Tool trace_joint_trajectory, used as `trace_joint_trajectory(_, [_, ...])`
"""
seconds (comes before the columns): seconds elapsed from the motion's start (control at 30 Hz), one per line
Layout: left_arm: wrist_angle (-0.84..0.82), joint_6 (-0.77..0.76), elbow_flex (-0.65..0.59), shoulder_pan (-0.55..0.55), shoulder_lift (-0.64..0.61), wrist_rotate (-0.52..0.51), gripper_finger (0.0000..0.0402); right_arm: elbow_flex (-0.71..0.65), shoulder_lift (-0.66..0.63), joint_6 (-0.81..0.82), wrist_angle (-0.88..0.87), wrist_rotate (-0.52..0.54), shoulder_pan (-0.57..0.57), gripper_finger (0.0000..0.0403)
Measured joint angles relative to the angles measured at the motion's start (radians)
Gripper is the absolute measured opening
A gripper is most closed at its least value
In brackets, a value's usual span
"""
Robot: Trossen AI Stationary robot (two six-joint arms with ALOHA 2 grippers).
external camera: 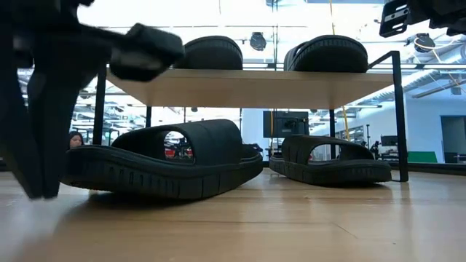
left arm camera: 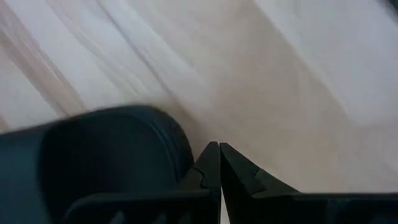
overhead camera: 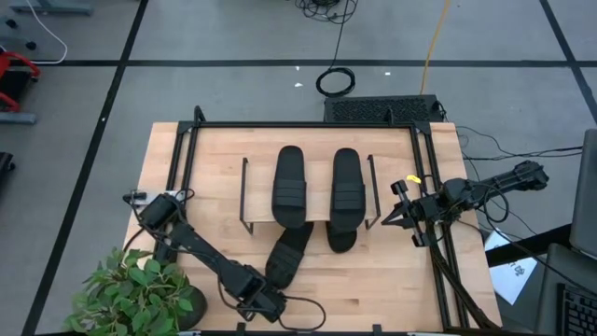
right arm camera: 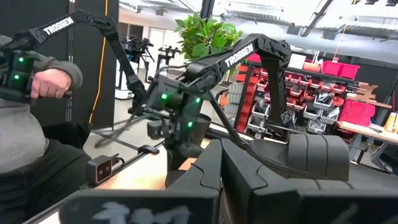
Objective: Pick and place slides into the shelf
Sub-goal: Put the black slide under the shelf
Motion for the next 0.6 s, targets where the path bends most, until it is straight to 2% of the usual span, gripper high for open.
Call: trace_joint_trajectory(0.6, [0.12, 0.136, 0.0, 0.104, 0.015, -0.075, 0.0, 0.0, 0.006, -0.002, 0.0, 0.0, 0.0, 0.0])
